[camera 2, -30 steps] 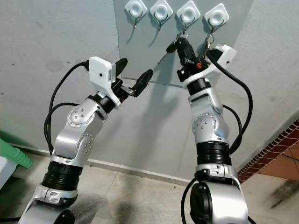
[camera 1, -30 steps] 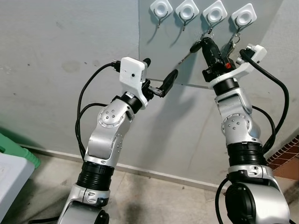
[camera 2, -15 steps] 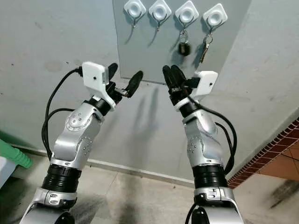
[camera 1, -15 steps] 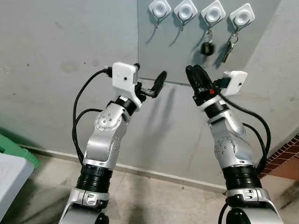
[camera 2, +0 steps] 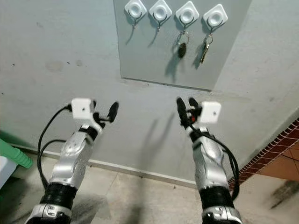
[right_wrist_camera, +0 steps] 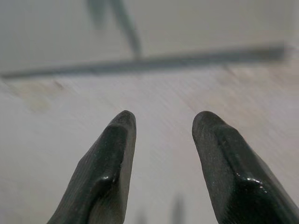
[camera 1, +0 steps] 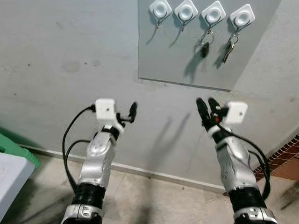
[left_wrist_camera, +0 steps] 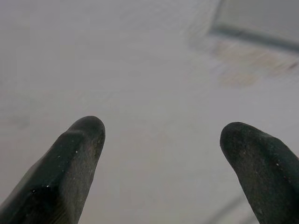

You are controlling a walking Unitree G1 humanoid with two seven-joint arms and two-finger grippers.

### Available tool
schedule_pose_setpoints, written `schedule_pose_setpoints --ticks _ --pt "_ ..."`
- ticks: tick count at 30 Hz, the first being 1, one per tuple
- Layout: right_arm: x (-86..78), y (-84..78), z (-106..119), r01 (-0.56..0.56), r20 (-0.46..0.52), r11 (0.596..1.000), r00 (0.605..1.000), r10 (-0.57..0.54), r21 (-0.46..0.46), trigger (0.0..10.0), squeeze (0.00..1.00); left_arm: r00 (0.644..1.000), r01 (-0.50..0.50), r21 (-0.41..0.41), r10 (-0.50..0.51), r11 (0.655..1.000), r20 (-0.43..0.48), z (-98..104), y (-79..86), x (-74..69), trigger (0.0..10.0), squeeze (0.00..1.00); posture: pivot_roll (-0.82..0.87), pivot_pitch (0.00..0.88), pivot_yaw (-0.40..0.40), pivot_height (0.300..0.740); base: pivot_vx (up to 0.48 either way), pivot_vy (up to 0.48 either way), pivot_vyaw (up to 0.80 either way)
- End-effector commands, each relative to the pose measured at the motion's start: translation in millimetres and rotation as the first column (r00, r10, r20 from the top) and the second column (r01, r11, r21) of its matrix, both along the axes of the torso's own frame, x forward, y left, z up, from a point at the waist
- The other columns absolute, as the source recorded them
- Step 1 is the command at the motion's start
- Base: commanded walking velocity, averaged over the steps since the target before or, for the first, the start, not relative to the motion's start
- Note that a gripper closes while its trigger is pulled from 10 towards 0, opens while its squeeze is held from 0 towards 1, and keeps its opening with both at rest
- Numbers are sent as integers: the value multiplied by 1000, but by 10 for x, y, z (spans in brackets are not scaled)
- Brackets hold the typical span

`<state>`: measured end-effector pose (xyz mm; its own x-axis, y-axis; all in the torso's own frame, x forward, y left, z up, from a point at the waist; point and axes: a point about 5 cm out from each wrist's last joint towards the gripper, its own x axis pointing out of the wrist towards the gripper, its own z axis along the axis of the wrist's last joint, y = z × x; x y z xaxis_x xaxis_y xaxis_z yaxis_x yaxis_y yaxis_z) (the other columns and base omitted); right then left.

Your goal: Hang keys on a hook

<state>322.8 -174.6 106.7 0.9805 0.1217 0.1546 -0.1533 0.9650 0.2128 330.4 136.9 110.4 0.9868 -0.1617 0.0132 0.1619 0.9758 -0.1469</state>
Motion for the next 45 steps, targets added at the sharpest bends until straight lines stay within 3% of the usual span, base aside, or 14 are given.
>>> schedule_pose_setpoints --ticks 1,11,15,24,33,39,41,44,45 --pt "-45 -86 -58 39 -14 999 999 -40 -13 10000 0 999 -34 -5 34 999 -12 -70 68 -29 10000 0 -30 22 1 740 0 0 0" --pt "-332 -332 -377 147 -97 984 983 -157 -103 10000 0 995 -81 31 83 996 -58 -378 286 -238 10000 0 -44 13 12 740 0 0 0" --pt "-505 -410 -678 181 -195 973 959 -208 -147 10000 0 986 -125 20 127 992 -108 -570 357 -321 10000 0 -51 2 21 740 0 0 0" --pt "-595 -338 -798 200 -234 973 946 -223 -118 10000 0 976 -163 -13 159 987 -148 -710 419 -373 10000 0 -64 0 36 740 0 0 0" --pt "-724 -340 -911 194 -254 962 937 -239 -190 10000 0 987 -122 -49 116 991 -111 -742 355 -423 10000 0 -64 0 32 740 0 0 0" --pt "-758 -321 -781 189 -181 967 959 -219 -169 10000 0 993 -118 -137 116 984 -26 -574 337 -424 10000 0 -59 0 25 740 0 0 0" --pt "-702 -265 -577 177 -102 971 976 -195 -163 10000 0 995 -80 -87 84 993 44 -405 284 -399 10000 0 -56 0 27 740 0 0 0" --pt "-673 -225 -463 165 -58 974 983 -176 -156 10000 0 995 -69 -47 72 996 69 -339 253 -393 10000 0 -56 0 27 740 0 0 0" --pt "-658 -191 -392 154 -30 974 987 -161 -165 10000 0 994 -59 6 58 998 92 -296 223 -402 10000 0 -58 0 32 740 0 0 0"
